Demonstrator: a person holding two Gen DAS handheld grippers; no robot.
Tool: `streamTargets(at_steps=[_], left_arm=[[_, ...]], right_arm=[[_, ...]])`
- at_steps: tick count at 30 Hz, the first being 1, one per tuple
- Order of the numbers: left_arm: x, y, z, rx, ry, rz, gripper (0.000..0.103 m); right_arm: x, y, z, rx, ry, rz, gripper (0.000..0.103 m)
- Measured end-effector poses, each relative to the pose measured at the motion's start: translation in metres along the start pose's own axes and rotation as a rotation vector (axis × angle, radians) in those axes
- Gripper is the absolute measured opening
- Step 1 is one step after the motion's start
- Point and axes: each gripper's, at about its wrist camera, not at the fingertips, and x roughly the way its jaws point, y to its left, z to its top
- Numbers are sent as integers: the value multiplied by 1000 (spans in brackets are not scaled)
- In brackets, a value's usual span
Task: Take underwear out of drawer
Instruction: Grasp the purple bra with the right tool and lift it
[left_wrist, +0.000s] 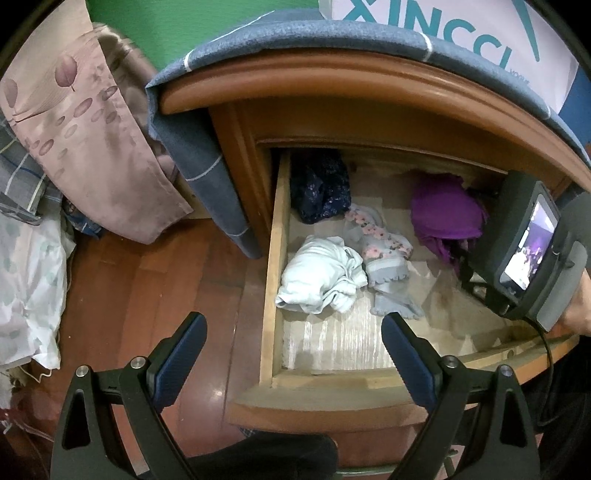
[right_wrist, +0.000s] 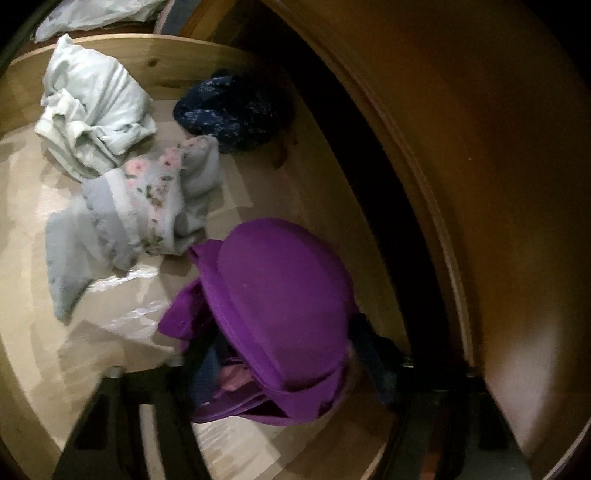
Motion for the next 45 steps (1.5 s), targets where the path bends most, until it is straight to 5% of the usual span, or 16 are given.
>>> streamTargets(at_steps=[3, 7, 11, 16, 25, 35, 45], left_arm=[[-1, 1, -1, -5, -6, 3, 94], [-1, 0, 0, -5, -8, -2, 94], [-3, -2, 0, 4, -9, -3, 94], [-4, -5, 3, 11, -10, -3, 94], [3, -24, 16, 39, 0, -27, 94], [26, -39, 21, 18, 46, -45, 93], [47, -63, 40, 13, 115, -119, 90]], right_arm=[[-2, -8, -4, 28, 4, -2, 40], [5, 6, -6, -68, 1, -46, 42], [11, 1, -4, -54, 11, -70, 23], [10, -9, -3, -10, 43, 0, 20], [-12, -37, -21, 115, 149, 260, 20], [-32, -86, -66, 551, 197, 524, 17], [-31, -100, -111, 910, 145, 586, 17]])
